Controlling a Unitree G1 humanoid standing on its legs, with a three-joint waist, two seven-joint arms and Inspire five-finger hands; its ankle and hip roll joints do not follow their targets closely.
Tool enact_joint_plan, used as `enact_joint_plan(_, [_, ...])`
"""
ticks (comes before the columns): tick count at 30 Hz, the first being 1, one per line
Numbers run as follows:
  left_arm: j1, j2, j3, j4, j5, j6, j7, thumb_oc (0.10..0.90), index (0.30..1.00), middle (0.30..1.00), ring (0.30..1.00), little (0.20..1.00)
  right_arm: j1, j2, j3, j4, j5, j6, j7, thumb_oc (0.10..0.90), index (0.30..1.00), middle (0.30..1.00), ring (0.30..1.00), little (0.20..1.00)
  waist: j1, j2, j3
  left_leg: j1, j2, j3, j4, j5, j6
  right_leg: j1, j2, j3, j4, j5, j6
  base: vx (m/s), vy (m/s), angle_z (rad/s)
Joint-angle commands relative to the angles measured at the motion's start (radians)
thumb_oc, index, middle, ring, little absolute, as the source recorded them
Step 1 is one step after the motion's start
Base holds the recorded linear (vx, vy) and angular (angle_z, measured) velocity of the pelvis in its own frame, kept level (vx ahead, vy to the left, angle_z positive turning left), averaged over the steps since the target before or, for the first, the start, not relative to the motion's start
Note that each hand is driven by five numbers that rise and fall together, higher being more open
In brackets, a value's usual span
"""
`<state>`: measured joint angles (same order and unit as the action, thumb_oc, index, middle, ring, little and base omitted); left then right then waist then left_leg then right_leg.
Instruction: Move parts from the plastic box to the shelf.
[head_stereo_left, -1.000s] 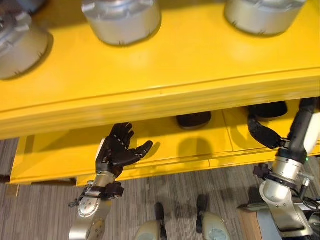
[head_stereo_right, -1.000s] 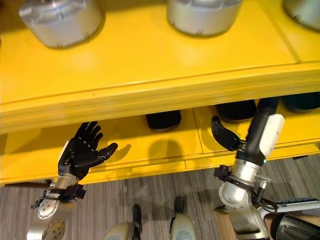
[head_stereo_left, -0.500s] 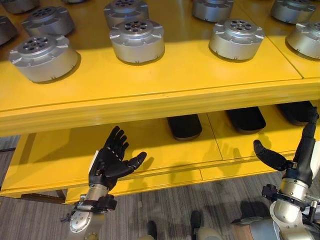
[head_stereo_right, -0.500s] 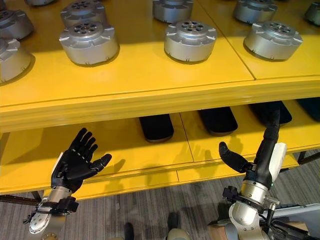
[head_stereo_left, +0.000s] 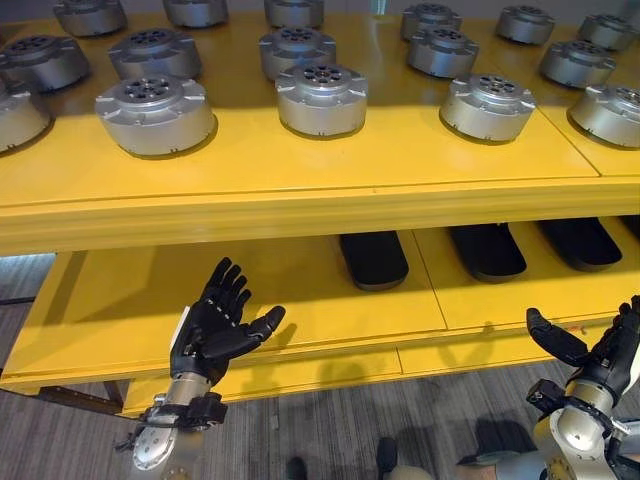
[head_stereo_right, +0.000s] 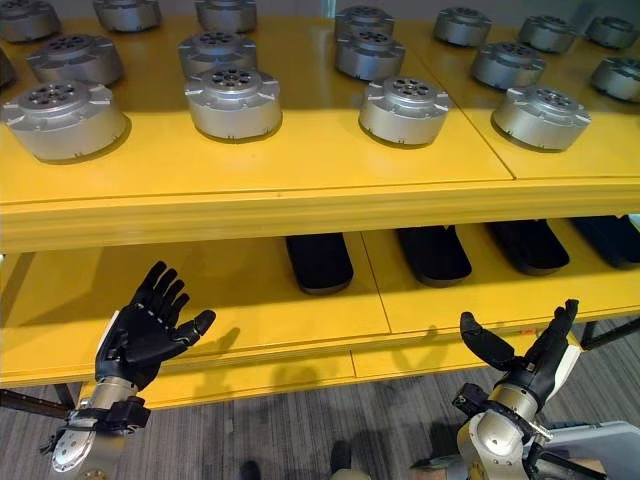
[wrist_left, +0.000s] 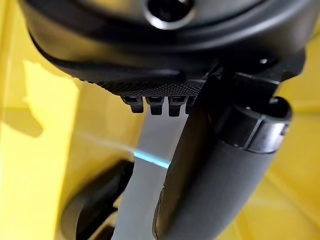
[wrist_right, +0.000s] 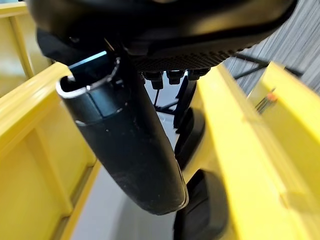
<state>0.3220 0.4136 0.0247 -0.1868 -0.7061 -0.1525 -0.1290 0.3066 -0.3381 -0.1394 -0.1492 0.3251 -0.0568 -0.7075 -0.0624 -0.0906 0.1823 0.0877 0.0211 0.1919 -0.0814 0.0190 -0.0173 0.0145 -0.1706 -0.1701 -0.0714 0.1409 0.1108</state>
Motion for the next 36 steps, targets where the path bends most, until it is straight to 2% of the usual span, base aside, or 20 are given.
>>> enact_joint_plan(1, [-0.093,0.032,-0.003,-0.1,-0.03,-0.037,-0.07,0.9,1.0,1.0,1.0,1.0,-0.081,-0.06,-0.077,-0.045,-0.048,-0.07,-0.047,0.9,1.0,1.0,1.0,1.0,-0.011,0.031,-0.001,0.017,0.061,0.144,-0.006,-0.034,-0.001,0.002,-0.079,-0.049,-0.003,0.06,0.129,-0.06,0.045,-0.19])
enact_joint_plan(3, [-0.086,0.031,-0.022,-0.098,-0.019,-0.041,-0.057,0.9,1.0,1.0,1.0,1.0,-0.065,-0.047,-0.079,-0.045,-0.039,-0.078,-0.031,0.9,1.0,1.0,1.0,1.0,-0.024,0.026,0.007,0.022,0.06,0.164,-0.006,-0.038,0.003,-0.029,-0.087,-0.037,0.012,0.102,0.137,-0.05,0.018,-0.38])
enact_joint_plan(5, [-0.077,0.035,-0.022,-0.098,-0.021,-0.055,-0.032,0.9,1.0,1.0,1.0,1.0,-0.055,-0.035,-0.077,-0.039,-0.035,-0.09,-0.011,0.9,1.0,1.0,1.0,1.0,-0.023,0.025,0.013,0.03,0.065,0.197,-0.006,-0.041,0.006,-0.036,-0.091,-0.058,0.05,0.105,0.14,-0.11,-0.005,-0.42])
enact_joint_plan(6, [-0.073,0.041,-0.018,-0.096,-0.021,-0.08,-0.015,0.9,1.0,1.0,1.0,1.0,-0.06,-0.026,-0.067,-0.031,-0.043,-0.101,-0.004,0.9,1.0,1.0,1.0,1.0,-0.017,0.024,0.016,0.025,0.069,0.234,-0.006,-0.036,0.015,-0.046,-0.099,-0.093,0.11,0.1,0.135,-0.15,0.017,-0.26])
enact_joint_plan(7, [-0.071,0.044,-0.015,-0.098,-0.025,-0.092,-0.008,0.9,1.0,1.0,1.0,1.0,-0.064,-0.022,-0.061,-0.023,-0.056,-0.115,-0.005,0.9,1.0,1.0,1.0,1.0,-0.009,0.028,0.014,0.027,0.07,0.239,-0.006,-0.052,0.02,-0.04,-0.105,-0.101,0.165,0.078,0.14,-0.17,0.033,-0.46])
enact_joint_plan(8, [-0.07,0.045,-0.014,-0.099,-0.023,-0.105,0.0,0.9,1.0,1.0,1.0,1.0,-0.067,-0.021,-0.055,-0.02,-0.063,-0.125,-0.006,0.9,1.0,1.0,1.0,1.0,-0.005,0.031,0.015,0.023,0.07,0.251,-0.006,-0.05,0.03,-0.036,-0.109,-0.113,0.209,0.066,0.134,-0.2,-0.026,-1.04])
enact_joint_plan(9, [-0.07,0.053,-0.008,-0.103,0.013,-0.125,0.007,0.9,1.0,1.0,1.0,1.0,-0.075,-0.022,-0.048,-0.019,-0.066,-0.138,-0.023,0.9,1.0,1.0,1.0,1.0,0.007,0.036,0.013,0.009,0.069,0.28,-0.006,-0.047,0.049,-0.029,-0.125,-0.132,0.304,0.045,0.12,-0.24,-0.099,-1.1])
enact_joint_plan(12, [-0.063,0.062,0.004,-0.107,0.005,-0.136,0.003,0.9,1.0,1.0,1.0,1.0,-0.085,-0.026,-0.048,-0.031,-0.108,-0.149,-0.063,0.9,1.0,1.0,1.0,1.0,0.027,0.04,0.002,-0.01,0.067,0.324,0.0,-0.047,0.063,0.002,-0.169,-0.152,0.389,0.051,0.12,-0.2,-0.211,-1.27])
enact_joint_plan(13, [-0.072,0.069,0.009,-0.106,0.007,-0.165,0.013,0.9,1.0,1.0,1.0,1.0,-0.098,-0.028,-0.046,-0.043,-0.132,-0.129,-0.087,0.9,1.0,1.0,1.0,1.0,0.037,0.039,-0.003,-0.034,0.075,0.356,0.022,-0.049,0.067,0.033,-0.192,-0.168,0.398,0.041,0.122,-0.15,-0.27,-0.82])
enact_joint_plan(15, [-0.081,0.069,0.019,-0.116,-0.004,-0.183,0.058,0.9,1.0,1.0,1.0,1.0,-0.115,-0.034,-0.042,-0.05,-0.14,-0.109,-0.092,0.9,1.0,1.0,1.0,1.0,0.041,0.037,-0.002,-0.06,0.104,0.4,0.062,-0.041,0.051,0.065,-0.182,-0.205,0.34,0.011,0.109,-0.14,-0.314,-0.84])
enact_joint_plan(18, [-0.08,0.058,0.046,-0.117,-0.016,-0.223,0.149,0.9,1.0,1.0,1.0,1.0,-0.124,-0.058,-0.032,-0.064,-0.207,-0.107,-0.074,0.9,1.0,1.0,1.0,1.0,0.049,0.037,0.004,-0.093,0.177,0.465,0.119,-0.008,0.0,0.122,-0.138,-0.289,0.225,-0.077,0.082,-0.07,-0.274,-0.89])
enact_joint_plan(20, [-0.078,0.042,0.064,-0.13,-0.023,-0.239,0.196,0.9,1.0,1.0,1.0,1.0,-0.112,-0.08,-0.036,-0.083,-0.231,-0.095,-0.097,0.9,1.0,1.0,1.0,1.0,0.047,0.036,0.008,-0.109,0.222,0.483,0.132,0.026,-0.033,0.145,-0.1,-0.302,0.166,-0.123,0.068,-0.07,-0.282,-1.25])
enact_joint_plan(22, [-0.075,0.026,0.081,-0.149,0.0,-0.275,0.282,0.9,1.0,1.0,1.0,1.0,-0.095,-0.095,-0.054,-0.093,-0.202,-0.078,-0.131,0.9,1.0,1.0,1.0,1.0,0.034,0.03,0.011,-0.118,0.246,0.491,0.129,0.05,-0.051,0.145,-0.073,-0.296,0.143,-0.144,0.063,-0.07,-0.295,-1.05])
enact_joint_plan(25, [-0.064,0.003,0.112,-0.161,-0.024,-0.289,0.327,0.9,1.0,1.0,1.0,1.0,-0.064,-0.109,-0.109,-0.085,-0.172,-0.083,-0.17,0.9,1.0,1.0,1.0,1.0,0.013,0.018,0.014,-0.116,0.263,0.504,0.111,0.073,-0.07,0.144,-0.036,-0.299,0.125,-0.167,0.059,-0.07,-0.281,-0.69])
enact_joint_plan(29, [-0.057,-0.013,0.118,-0.16,-0.043,-0.283,0.288,0.9,1.0,1.0,1.0,1.0,-0.04,-0.114,-0.164,-0.065,-0.113,-0.08,-0.179,0.9,1.0,1.0,1.0,1.0,-0.019,0.012,0.023,-0.11,0.278,0.507,0.102,0.088,-0.085,0.116,-0.015,-0.283,0.126,-0.176,0.044,-0.06,-0.188,-0.38])
enact_joint_plan(33, [-0.058,-0.017,0.088,-0.16,-0.048,-0.273,0.241,0.9,1.0,1.0,1.0,1.0,-0.023,-0.115,-0.189,-0.06,-0.099,-0.084,-0.181,0.9,1.0,1.0,1.0,1.0,-0.05,0.022,0.028,-0.097,0.295,0.517,0.1,0.092,-0.094,0.088,-0.007,-0.267,0.134,-0.177,0.03,-0.06,-0.109,-0.15])
enact_joint_plan(36, [-0.092,-0.009,0.041,-0.151,-0.06,-0.281,0.231,0.9,1.0,1.0,1.0,1.0,-0.018,-0.12,-0.188,-0.055,-0.125,-0.058,-0.2,0.9,1.0,1.0,1.0,1.0,-0.082,0.035,0.026,-0.078,0.294,0.526,0.086,0.092,-0.097,0.059,-0.003,-0.249,0.136,-0.167,0.027,-0.06,-0.06,-0.14])
